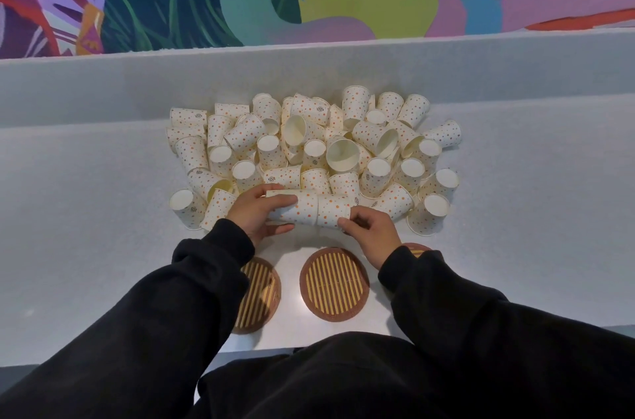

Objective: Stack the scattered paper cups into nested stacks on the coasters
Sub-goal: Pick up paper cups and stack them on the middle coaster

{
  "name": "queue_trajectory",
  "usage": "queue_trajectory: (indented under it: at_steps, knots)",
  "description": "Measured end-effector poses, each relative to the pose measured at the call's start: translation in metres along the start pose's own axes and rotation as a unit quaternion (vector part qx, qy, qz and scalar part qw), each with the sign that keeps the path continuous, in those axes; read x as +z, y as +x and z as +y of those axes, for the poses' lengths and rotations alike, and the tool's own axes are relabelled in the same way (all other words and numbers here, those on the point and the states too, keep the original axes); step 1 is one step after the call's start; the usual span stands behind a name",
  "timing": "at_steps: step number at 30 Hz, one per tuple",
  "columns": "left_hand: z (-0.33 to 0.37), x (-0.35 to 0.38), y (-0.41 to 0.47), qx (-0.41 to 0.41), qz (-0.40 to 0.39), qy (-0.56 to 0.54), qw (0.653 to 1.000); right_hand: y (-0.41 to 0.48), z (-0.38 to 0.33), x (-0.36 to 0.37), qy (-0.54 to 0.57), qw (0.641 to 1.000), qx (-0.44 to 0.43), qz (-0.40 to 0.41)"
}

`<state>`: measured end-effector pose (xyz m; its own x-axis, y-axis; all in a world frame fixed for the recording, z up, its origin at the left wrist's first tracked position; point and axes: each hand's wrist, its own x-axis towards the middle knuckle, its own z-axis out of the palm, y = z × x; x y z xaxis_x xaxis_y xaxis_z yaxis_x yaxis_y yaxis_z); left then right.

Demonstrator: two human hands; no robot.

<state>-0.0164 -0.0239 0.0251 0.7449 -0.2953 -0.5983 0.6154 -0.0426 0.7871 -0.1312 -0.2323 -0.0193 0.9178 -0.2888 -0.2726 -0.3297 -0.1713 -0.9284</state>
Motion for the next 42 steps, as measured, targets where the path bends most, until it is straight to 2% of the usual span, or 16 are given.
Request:
queue_trajectory:
  at_steps: [6, 10, 14, 18, 21, 22, 24, 27, 30, 39, 42]
  knots:
    - [-0.016, 0.019, -0.006, 0.055, 0.005, 0.037, 0.998, -0.008, -0.01, 0.005, 0.148, 0.988, 0.043, -0.026]
    - [-0.027, 0.03, -0.007, 0.083, 0.012, 0.047, 0.995, -0.012, -0.008, 0.004, 0.218, 0.973, 0.077, -0.016]
    - [-0.034, 0.037, -0.011, 0.111, -0.034, 0.053, 0.992, -0.016, -0.001, -0.004, 0.262, 0.959, 0.109, -0.014]
    - [-0.047, 0.048, -0.008, 0.109, -0.066, 0.104, 0.986, -0.026, -0.003, -0.021, 0.355, 0.922, 0.153, -0.016]
    - [-0.062, 0.066, -0.004, 0.096, -0.102, 0.19, 0.972, -0.038, -0.001, -0.041, 0.4, 0.896, 0.188, -0.035]
    - [-0.066, 0.072, -0.005, 0.097, -0.104, 0.21, 0.967, -0.041, 0.001, -0.047, 0.393, 0.898, 0.196, -0.041]
    - [-0.074, 0.087, -0.006, 0.105, -0.101, 0.236, 0.961, -0.047, 0.006, -0.058, 0.331, 0.924, 0.191, -0.022]
    - [-0.085, 0.11, -0.007, 0.124, -0.097, 0.311, 0.937, -0.057, 0.026, -0.077, 0.193, 0.966, 0.159, 0.069]
    - [-0.093, 0.132, -0.012, 0.136, -0.117, 0.379, 0.908, -0.066, 0.047, -0.096, 0.096, 0.976, 0.148, 0.127]
    - [-0.122, 0.175, -0.015, 0.178, -0.166, 0.479, 0.843, -0.091, 0.081, -0.133, -0.023, 0.985, 0.138, 0.104]
    - [-0.13, 0.178, -0.015, 0.192, -0.171, 0.489, 0.834, -0.091, 0.09, -0.135, -0.034, 0.986, 0.134, 0.09]
